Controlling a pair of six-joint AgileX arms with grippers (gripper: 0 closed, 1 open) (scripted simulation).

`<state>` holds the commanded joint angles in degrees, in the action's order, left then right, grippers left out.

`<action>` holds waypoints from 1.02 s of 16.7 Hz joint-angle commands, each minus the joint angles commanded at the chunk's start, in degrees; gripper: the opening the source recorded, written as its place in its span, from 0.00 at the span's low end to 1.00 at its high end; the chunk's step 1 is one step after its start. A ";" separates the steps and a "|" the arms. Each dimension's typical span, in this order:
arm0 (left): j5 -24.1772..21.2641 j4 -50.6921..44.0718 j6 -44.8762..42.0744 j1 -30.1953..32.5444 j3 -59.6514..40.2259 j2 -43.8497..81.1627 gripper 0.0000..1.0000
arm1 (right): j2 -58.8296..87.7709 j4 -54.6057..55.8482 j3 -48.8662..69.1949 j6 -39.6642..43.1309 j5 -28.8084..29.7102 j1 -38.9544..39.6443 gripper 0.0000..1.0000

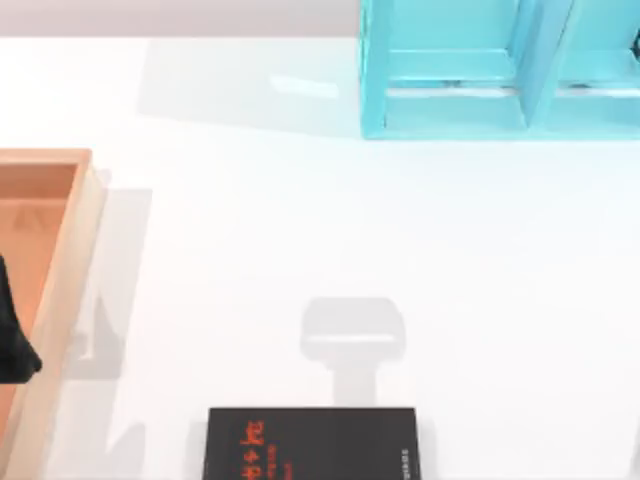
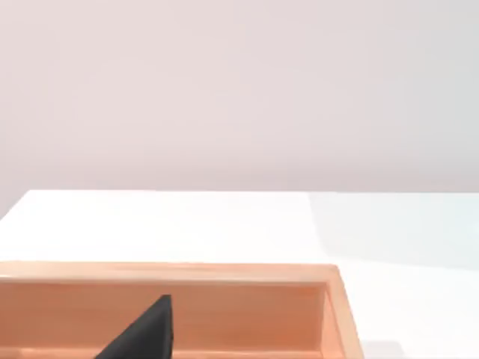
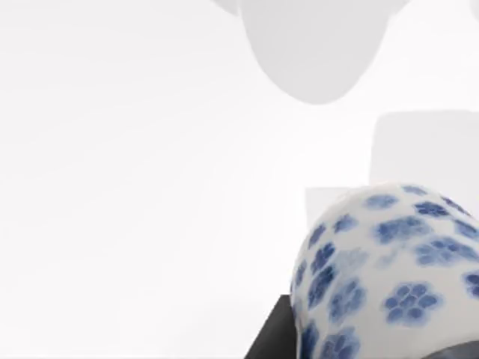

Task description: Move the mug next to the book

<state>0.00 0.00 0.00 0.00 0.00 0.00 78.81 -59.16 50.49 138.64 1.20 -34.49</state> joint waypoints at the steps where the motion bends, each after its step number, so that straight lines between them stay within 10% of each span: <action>1: 0.00 0.00 0.00 0.00 0.00 0.00 1.00 | 0.06 0.22 0.66 3.56 0.33 2.34 0.00; 17: 0.00 0.00 0.00 0.00 0.00 0.00 1.00 | 7.60 -4.95 9.95 113.57 -1.73 57.73 0.00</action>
<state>0.00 0.00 0.00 0.00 0.00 0.00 86.41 -64.11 60.44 252.21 -0.53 23.24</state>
